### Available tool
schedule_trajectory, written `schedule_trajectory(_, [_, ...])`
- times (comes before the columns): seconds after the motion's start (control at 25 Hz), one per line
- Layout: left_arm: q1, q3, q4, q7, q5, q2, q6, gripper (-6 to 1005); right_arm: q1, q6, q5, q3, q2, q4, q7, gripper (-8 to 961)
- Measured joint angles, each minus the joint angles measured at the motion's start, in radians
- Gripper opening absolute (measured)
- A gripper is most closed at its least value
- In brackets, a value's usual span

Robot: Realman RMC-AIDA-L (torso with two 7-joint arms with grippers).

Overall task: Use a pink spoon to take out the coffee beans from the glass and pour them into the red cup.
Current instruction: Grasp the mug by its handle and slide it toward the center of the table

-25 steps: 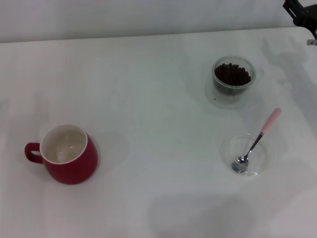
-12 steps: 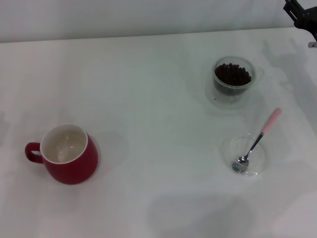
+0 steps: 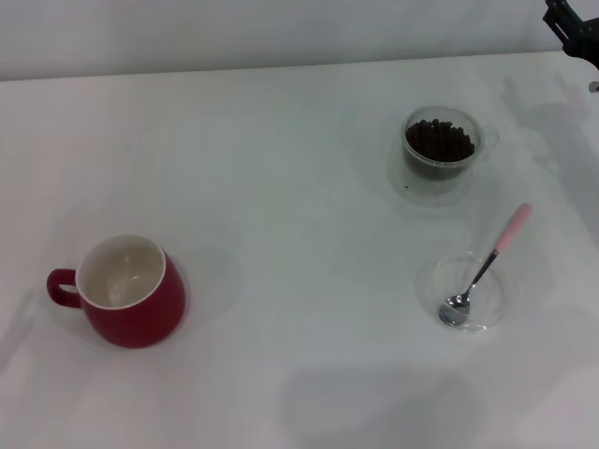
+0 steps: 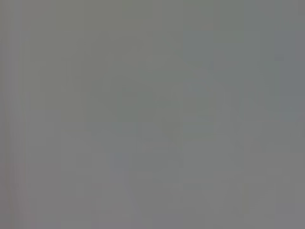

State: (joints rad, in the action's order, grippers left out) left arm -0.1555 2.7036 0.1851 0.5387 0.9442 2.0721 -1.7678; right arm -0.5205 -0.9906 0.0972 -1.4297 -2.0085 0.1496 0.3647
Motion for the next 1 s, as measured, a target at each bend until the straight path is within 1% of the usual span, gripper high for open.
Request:
schedule_trajectory(0.12, [0.011, 0.021, 0.083, 0.006, -0.079, -0.002, -0.03, 887, -0.003, 0.009, 0.001, 0.011, 0.001, 0.0, -0.001, 868])
schedule_trajectory(0.28, [0.012, 0.047, 0.156, 0.02, -0.153, -0.003, -0.044, 888, -0.007, 0.016, 0.001, 0.025, 0.0, -0.002, -0.006, 867])
schedule_trajectory(0.52, [-0.015, 0.104, 0.222, 0.003, -0.187, -0.003, -0.013, 888, -0.008, 0.02, 0.001, 0.026, -0.002, -0.003, -0.007, 867])
schedule_trajectory(0.72, [-0.039, 0.114, 0.231, -0.018, -0.183, -0.002, 0.022, 888, -0.003, 0.021, 0.001, 0.026, -0.005, -0.004, -0.008, 867])
schedule_trajectory(0.84, [-0.05, 0.114, 0.218, -0.054, -0.184, 0.003, 0.065, 888, 0.0, 0.021, 0.001, 0.025, -0.007, -0.005, 0.0, 867])
schedule_trajectory(1.0, [-0.058, 0.114, 0.192, -0.076, -0.194, 0.004, 0.103, 887, 0.009, 0.021, 0.0, 0.02, -0.012, -0.006, 0.03, 867])
